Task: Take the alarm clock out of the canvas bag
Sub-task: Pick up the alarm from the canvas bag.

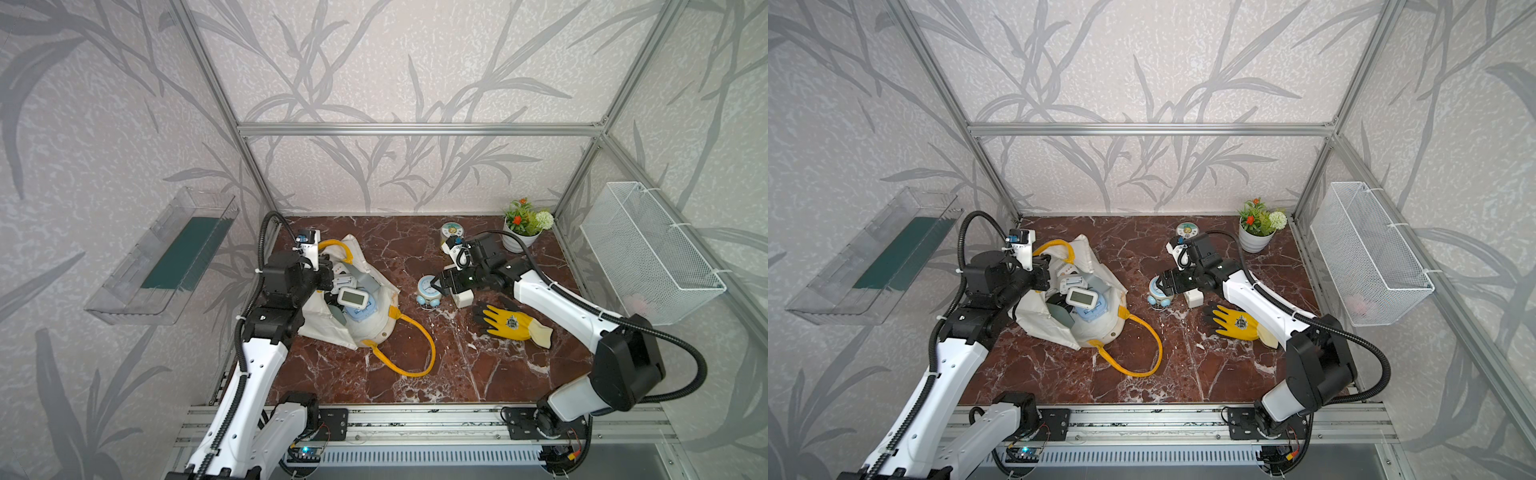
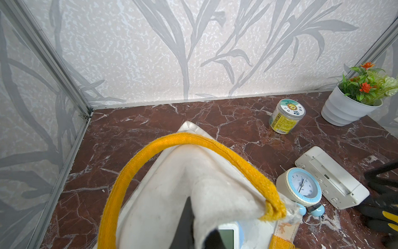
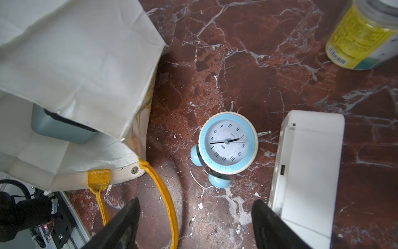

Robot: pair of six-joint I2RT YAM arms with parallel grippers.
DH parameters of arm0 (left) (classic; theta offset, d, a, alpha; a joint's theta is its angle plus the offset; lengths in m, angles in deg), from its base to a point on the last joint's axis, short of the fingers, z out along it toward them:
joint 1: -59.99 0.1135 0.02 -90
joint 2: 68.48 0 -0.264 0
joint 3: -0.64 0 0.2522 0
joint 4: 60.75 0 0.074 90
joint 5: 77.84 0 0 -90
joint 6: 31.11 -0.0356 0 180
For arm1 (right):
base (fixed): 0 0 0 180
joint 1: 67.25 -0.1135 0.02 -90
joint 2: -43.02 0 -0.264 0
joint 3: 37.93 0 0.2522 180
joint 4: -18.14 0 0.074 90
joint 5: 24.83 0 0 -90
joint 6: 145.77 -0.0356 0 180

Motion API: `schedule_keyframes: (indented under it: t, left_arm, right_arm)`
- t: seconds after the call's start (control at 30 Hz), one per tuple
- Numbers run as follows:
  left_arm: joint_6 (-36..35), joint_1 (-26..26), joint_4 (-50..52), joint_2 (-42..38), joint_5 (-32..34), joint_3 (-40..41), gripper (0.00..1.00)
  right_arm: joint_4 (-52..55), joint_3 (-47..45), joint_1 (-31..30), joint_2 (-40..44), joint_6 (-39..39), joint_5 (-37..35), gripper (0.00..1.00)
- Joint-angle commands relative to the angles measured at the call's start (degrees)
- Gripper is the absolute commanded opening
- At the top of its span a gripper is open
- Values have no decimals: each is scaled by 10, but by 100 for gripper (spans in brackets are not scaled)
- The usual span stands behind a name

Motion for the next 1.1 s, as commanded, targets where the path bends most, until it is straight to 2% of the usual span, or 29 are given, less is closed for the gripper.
schedule_keyframes:
  t: [0.0, 0.2, 0.57, 0.8, 1.07]
  left_arm:
    - [4, 3, -52, -17, -11, -10, 0]
    - [11, 3, -52, -15, -15, -11, 0]
    - [23, 4, -47, -12, -24, -14, 0]
    - [30, 3, -41, -8, -33, -19, 0]
    - [34, 3, -36, -7, -40, -23, 0]
  right_arm:
    - [-88, -39, -45, 40, 30, 1, 82]
    - [-179, -96, -146, 77, 128, -64, 82]
    - [-221, -83, -239, 35, 264, -113, 82]
    - [-264, -70, -268, -15, 321, -122, 80]
    - [-285, -1, -294, -108, 351, -115, 72]
